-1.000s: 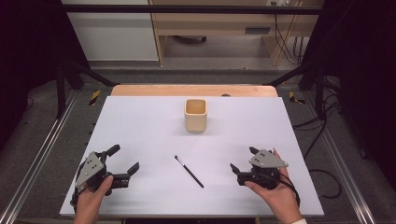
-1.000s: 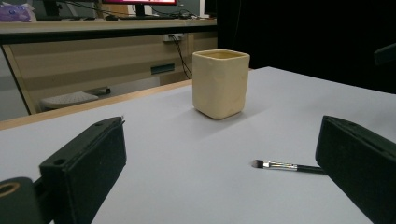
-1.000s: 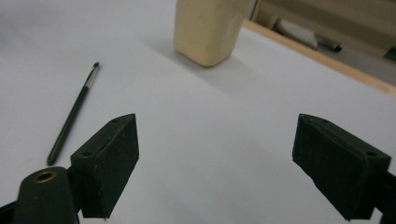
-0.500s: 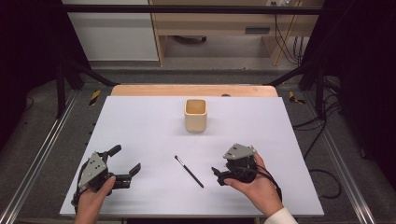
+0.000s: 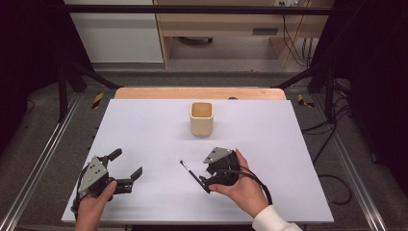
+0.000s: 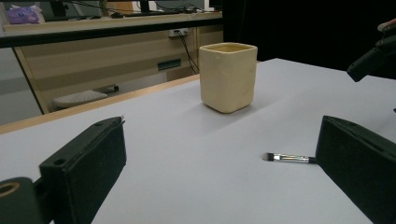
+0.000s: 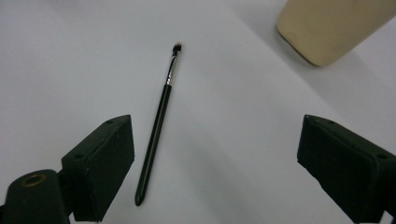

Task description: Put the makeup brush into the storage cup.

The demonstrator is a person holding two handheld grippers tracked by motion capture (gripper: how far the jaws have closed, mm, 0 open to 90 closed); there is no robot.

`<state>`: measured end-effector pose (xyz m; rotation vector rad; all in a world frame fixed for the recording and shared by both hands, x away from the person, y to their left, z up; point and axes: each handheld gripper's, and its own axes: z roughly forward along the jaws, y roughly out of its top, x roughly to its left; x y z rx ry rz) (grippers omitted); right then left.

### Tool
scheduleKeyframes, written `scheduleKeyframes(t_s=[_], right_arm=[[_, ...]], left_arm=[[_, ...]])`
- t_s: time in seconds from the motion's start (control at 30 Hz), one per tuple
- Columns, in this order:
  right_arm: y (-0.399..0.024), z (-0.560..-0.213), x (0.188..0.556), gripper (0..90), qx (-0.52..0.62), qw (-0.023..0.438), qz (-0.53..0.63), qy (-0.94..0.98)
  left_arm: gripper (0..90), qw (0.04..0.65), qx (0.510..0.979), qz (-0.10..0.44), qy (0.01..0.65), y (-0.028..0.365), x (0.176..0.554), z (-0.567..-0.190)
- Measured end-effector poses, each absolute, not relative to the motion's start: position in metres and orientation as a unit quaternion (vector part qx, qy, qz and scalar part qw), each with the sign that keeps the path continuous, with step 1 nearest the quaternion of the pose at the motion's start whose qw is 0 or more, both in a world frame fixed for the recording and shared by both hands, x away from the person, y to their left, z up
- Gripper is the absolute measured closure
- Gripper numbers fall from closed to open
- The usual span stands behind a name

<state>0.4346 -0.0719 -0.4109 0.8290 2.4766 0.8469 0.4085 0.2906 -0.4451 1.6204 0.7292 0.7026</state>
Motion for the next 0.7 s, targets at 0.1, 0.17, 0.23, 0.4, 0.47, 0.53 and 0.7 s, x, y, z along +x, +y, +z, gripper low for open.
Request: scheduleKeyframes(t_s=[0.1,0.17,0.23,0.4,0.47,0.53,0.7], right_arm=[[-0.066,-0.411,0.436,11.3,0.298,0.190,0.298,0.887],[-0.060,-0.412,0.439,11.3,0.295,0.187,0.293,0.890],[-0.056,-0.413,0.441,11.0,0.298,0.177,0.283,0.894],[-0.045,-0.419,0.447,10.1,0.302,0.168,0.274,0.898],[-0.044,-0.419,0.448,9.8,0.301,0.165,0.273,0.899],[-0.042,-0.418,0.448,9.6,0.301,0.165,0.272,0.899],[-0.041,-0.417,0.448,9.6,0.299,0.160,0.269,0.902]], left_arm=[[1.7,0.579,0.690,0.300,0.315,0.292,0.409,-0.446],[1.6,0.579,0.689,0.300,0.315,0.292,0.410,-0.446],[1.7,0.581,0.689,0.299,0.314,0.292,0.410,-0.446],[1.6,0.581,0.693,0.295,0.310,0.291,0.410,-0.446],[1.6,0.581,0.692,0.296,0.310,0.291,0.409,-0.445],[1.6,0.581,0.692,0.295,0.310,0.291,0.409,-0.445],[1.6,0.585,0.690,0.294,0.308,0.291,0.410,-0.445]])
